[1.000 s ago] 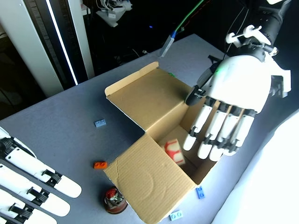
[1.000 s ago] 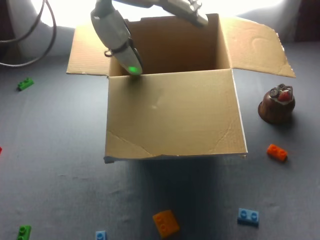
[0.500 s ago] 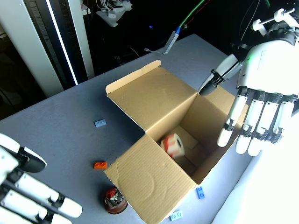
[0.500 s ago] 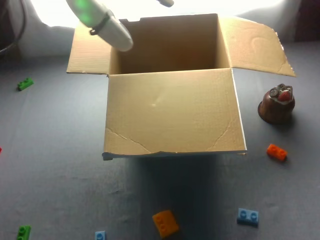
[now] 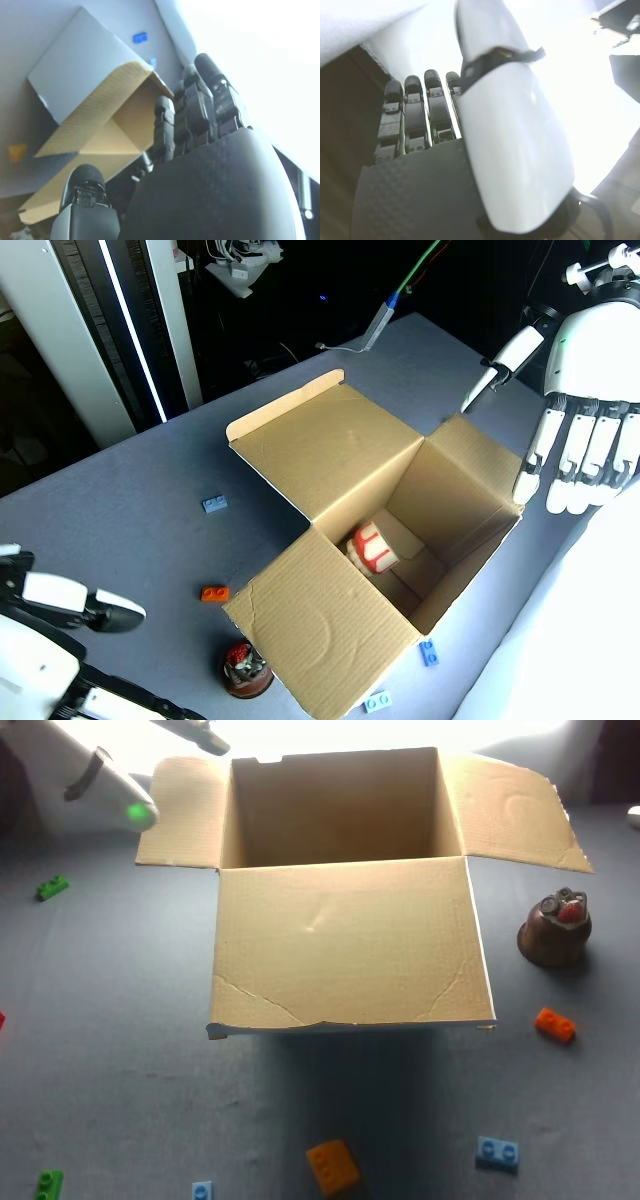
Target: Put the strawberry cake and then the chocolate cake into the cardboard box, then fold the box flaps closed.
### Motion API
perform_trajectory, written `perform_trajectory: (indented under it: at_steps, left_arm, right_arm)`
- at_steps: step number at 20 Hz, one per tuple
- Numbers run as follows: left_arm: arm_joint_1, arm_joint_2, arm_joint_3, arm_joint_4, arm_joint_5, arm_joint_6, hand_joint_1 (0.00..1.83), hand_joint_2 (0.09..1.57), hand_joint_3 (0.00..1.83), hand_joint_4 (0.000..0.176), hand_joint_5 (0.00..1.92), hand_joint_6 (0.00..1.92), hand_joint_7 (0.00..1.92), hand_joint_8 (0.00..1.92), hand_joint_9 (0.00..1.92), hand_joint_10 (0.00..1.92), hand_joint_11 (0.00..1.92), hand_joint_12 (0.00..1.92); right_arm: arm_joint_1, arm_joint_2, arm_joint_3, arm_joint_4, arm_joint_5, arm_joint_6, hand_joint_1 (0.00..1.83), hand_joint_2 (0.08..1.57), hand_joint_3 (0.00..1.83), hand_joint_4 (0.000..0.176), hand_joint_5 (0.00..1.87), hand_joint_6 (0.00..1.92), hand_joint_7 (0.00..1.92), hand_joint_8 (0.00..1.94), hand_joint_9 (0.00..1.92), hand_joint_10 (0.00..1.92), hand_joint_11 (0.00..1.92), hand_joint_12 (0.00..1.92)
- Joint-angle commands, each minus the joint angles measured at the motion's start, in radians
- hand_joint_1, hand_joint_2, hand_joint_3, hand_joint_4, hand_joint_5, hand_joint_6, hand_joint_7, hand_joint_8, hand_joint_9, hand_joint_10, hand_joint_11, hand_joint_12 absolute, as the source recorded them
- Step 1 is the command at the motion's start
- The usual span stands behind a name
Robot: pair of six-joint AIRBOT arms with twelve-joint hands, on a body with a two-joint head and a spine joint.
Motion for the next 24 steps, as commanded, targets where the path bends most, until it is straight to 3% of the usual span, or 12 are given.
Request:
perform_trajectory:
  at_steps: [1, 4, 10, 11, 13, 20, 24]
  left_arm:
    - [-0.01, 0.017, 0.001, -0.064, 0.034, -0.004, 0.0, 1.06, 0.0, 0.08, 0.19, 0.0, 0.2, 0.0, 0.21, 0.0, 0.0, 0.91]
    - [0.003, 0.047, -0.004, -0.064, 0.029, -0.018, 0.0, 1.05, 0.0, 0.09, 0.19, 0.0, 0.2, 0.0, 0.21, 0.0, 0.0, 0.94]
    - [0.044, 0.11, -0.009, -0.056, 0.03, -0.035, 0.0, 1.06, 0.0, 0.073, 0.2, 0.0, 0.23, 0.01, 0.24, 0.01, 0.0, 0.98]
    - [0.051, 0.12, -0.009, -0.056, 0.03, -0.035, 0.0, 1.06, 0.0, 0.077, 0.2, 0.0, 0.24, 0.01, 0.25, 0.01, 0.0, 0.99]
    - [0.07, 0.138, -0.011, -0.062, 0.03, -0.035, 0.0, 1.07, 0.0, 0.067, 0.21, 0.0, 0.23, 0.0, 0.26, 0.01, 0.0, 1.03]
    - [0.17, 0.163, -0.015, -0.156, -0.008, -0.032, 0.0, 1.06, 0.0, 0.087, 0.21, 0.0, 0.25, 0.0, 0.29, 0.01, 0.0, 1.05]
    - [0.235, 0.169, -0.022, -0.209, -0.045, 0.034, 0.0, 1.04, 0.0, 0.087, 0.2, 0.0, 0.24, 0.0, 0.28, 0.0, 0.0, 1.03]
  right_arm:
    - [0.0, 0.001, 0.014, 0.012, 0.104, 0.01, 1.18, 1.04, 0.0, 0.002, 0.05, 0.0, 0.1, 0.0, 0.05, 0.0, 0.0, 0.01]
    - [0.0, -0.057, 0.061, 0.012, 0.093, 0.013, 1.17, 1.02, 0.0, 0.015, 0.05, 0.0, 0.11, 0.01, 0.08, 0.0, 0.0, 0.22]
    - [0.005, -0.162, 0.139, 0.013, 0.063, 0.048, 1.15, 1.03, 0.0, 0.014, 0.06, 0.01, 0.09, 0.01, 0.05, 0.0, 0.0, 0.14]
    - [0.008, -0.174, 0.146, 0.013, 0.051, 0.049, 1.16, 1.02, 0.0, 0.011, 0.08, 0.02, 0.1, 0.01, 0.05, 0.0, 0.0, 0.14]
    - [0.008, -0.202, 0.165, 0.014, 0.039, 0.051, 1.17, 1.02, 0.0, 0.001, 0.09, 0.01, 0.1, 0.0, 0.04, 0.0, 0.0, 0.11]
    - [0.031, -0.269, 0.22, 0.016, 0.048, 0.05, 1.14, 1.05, 0.01, 0.0, 0.06, 0.0, 0.07, 0.0, 0.04, 0.01, 0.0, 0.12]
    - [0.032, -0.284, 0.234, 0.017, 0.051, 0.046, 1.13, 1.04, 0.0, 0.002, 0.07, 0.01, 0.09, 0.01, 0.06, 0.01, 0.0, 0.03]
